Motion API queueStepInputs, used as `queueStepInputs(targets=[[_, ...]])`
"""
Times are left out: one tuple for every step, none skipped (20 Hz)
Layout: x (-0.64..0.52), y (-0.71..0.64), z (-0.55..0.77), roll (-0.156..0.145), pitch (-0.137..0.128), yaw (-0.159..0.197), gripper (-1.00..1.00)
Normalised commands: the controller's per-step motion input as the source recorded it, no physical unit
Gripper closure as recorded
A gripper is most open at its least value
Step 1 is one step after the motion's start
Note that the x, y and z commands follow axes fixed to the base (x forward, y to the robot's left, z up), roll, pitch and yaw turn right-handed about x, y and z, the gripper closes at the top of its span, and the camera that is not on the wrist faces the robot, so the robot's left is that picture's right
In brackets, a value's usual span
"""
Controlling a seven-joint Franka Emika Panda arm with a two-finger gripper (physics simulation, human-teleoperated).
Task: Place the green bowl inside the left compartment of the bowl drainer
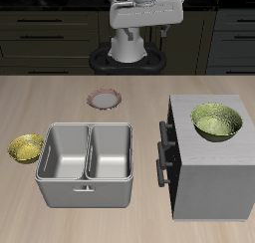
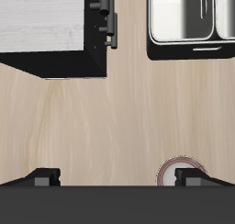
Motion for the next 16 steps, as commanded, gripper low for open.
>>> queueStepInputs(targets=[[0.23, 0.25, 0.20, -0.007, -0.019, 0.002, -1.00], [0.28, 0.16, 0.19, 0.008, 0.014, -0.040, -1.00], [-0.07, -0.14, -0.03, 0.000, 0.000, 0.000, -1.00], [0.24, 0.17, 0.21, -0.028, -0.029, -0.018, -1.00], [0.20, 0.23, 0.18, 0.020, -0.002, -0.030, -1.00], [0.19, 0.21, 0.23, -0.013, -0.010, -0.005, -1.00], [0.16, 0.20, 0.21, -0.006, -0.033, -0.008, -1.00], [0.22, 0.22, 0.23, 0.025, -0.012, 0.008, -1.00], [0.01, -0.03, 0.05, -0.007, 0.000, -0.001, -1.00], [0.23, 0.22, 0.33, -0.008, 0.000, -0.052, -1.00], [0.18, 0.22, 0.31, 0.047, -0.033, -0.016, -1.00], [0.20, 0.20, 0.36, -0.020, -0.082, 0.131, -1.00], [0.29, 0.17, 0.39, 0.018, -0.054, 0.030, -1.00], [0.20, 0.07, 0.34, -0.035, -0.024, -0.001, -1.00], [0.25, 0.19, 0.40, 0.012, -0.040, 0.070, -1.00], [0.26, 0.13, 0.42, -0.012, -0.033, 0.014, -1.00]])
